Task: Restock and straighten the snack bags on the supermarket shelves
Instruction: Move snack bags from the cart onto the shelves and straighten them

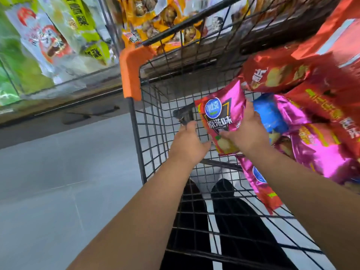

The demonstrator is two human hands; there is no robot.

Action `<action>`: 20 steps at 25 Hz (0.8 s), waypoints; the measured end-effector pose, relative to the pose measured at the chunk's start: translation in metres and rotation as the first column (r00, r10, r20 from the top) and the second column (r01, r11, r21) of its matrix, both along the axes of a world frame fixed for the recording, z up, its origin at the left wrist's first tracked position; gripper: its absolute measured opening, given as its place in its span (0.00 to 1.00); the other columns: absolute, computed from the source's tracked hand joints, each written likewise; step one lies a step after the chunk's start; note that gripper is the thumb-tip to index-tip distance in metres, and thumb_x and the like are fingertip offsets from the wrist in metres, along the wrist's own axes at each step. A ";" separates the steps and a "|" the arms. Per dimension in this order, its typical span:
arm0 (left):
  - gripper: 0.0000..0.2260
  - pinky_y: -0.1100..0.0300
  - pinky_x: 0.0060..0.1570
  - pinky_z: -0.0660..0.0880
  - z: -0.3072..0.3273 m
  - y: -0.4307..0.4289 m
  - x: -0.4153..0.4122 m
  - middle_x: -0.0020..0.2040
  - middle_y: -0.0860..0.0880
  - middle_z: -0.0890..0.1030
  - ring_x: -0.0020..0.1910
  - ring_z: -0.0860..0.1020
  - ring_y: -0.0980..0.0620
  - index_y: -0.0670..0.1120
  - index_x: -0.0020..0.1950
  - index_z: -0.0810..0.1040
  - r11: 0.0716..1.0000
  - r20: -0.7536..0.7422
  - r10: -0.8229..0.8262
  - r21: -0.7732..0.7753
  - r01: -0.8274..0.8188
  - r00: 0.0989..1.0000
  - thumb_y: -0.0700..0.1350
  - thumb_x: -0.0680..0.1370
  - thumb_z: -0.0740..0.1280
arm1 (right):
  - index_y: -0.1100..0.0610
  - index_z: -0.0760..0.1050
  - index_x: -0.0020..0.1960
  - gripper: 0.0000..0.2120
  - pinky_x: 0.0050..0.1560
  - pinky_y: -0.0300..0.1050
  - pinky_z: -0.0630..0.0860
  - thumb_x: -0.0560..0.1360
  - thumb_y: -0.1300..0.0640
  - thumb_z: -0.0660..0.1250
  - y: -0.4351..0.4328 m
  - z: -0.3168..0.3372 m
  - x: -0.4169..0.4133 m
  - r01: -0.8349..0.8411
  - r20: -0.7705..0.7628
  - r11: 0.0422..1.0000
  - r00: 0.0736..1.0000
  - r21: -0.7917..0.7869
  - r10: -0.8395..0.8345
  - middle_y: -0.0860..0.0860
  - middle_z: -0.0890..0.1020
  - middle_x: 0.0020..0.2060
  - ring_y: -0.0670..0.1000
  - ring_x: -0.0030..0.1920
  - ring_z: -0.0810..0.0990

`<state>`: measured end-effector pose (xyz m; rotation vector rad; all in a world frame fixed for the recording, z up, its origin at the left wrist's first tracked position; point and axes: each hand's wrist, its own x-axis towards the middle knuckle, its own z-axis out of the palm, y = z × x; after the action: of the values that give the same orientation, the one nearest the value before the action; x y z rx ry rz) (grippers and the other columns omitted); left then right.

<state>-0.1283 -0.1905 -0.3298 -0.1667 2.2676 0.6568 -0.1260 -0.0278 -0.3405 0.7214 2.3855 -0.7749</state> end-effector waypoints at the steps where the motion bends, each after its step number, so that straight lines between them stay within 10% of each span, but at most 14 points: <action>1: 0.32 0.55 0.65 0.66 -0.001 0.003 -0.001 0.71 0.43 0.69 0.69 0.69 0.44 0.46 0.75 0.63 0.998 0.014 0.048 0.031 -0.049 0.999 0.51 0.75 0.71 | 0.54 0.53 0.77 0.51 0.63 0.50 0.68 0.64 0.51 0.80 0.005 0.000 0.000 0.030 -0.042 0.998 0.999 -0.046 -0.032 0.60 0.72 0.66 0.61 0.65 0.72; 6: 0.37 0.58 0.61 0.72 0.004 0.012 -0.005 0.70 0.46 0.72 0.66 0.73 0.48 0.48 0.76 0.61 0.847 0.235 0.419 0.246 -0.471 0.877 0.49 0.72 0.76 | 0.55 0.73 0.62 0.30 0.56 0.41 0.73 0.63 0.57 0.80 0.022 0.016 0.007 0.189 -0.037 0.946 0.978 -0.265 -0.206 0.50 0.82 0.53 0.53 0.55 0.80; 12: 0.16 0.58 0.42 0.80 0.024 0.017 -0.012 0.49 0.50 0.84 0.42 0.84 0.55 0.53 0.56 0.76 0.594 0.506 0.437 0.458 -0.661 0.743 0.46 0.71 0.75 | 0.58 0.77 0.59 0.17 0.52 0.51 0.81 0.72 0.70 0.69 0.032 0.046 0.016 0.503 0.269 0.409 0.819 -0.761 -0.507 0.56 0.85 0.51 0.56 0.50 0.84; 17: 0.11 0.43 0.54 0.80 0.016 0.016 -0.012 0.46 0.47 0.86 0.45 0.83 0.45 0.50 0.49 0.80 0.576 0.515 0.470 0.436 -0.691 0.717 0.43 0.70 0.77 | 0.57 0.69 0.68 0.29 0.55 0.51 0.77 0.70 0.66 0.73 0.041 0.042 0.023 0.524 0.338 0.437 0.834 -0.731 -0.436 0.56 0.81 0.56 0.57 0.55 0.81; 20: 0.08 0.46 0.52 0.81 0.009 0.012 -0.009 0.42 0.50 0.86 0.42 0.84 0.48 0.51 0.46 0.81 0.624 0.437 0.520 0.392 -0.676 0.734 0.45 0.70 0.77 | 0.56 0.68 0.70 0.26 0.54 0.45 0.72 0.74 0.59 0.71 0.060 0.045 0.026 0.448 0.243 0.716 0.894 -0.535 -0.377 0.52 0.79 0.54 0.52 0.52 0.79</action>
<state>-0.1375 -0.1787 -0.3212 -0.7342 1.6324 1.4948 -0.0995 0.0318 -0.2954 1.0033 1.7255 -1.5193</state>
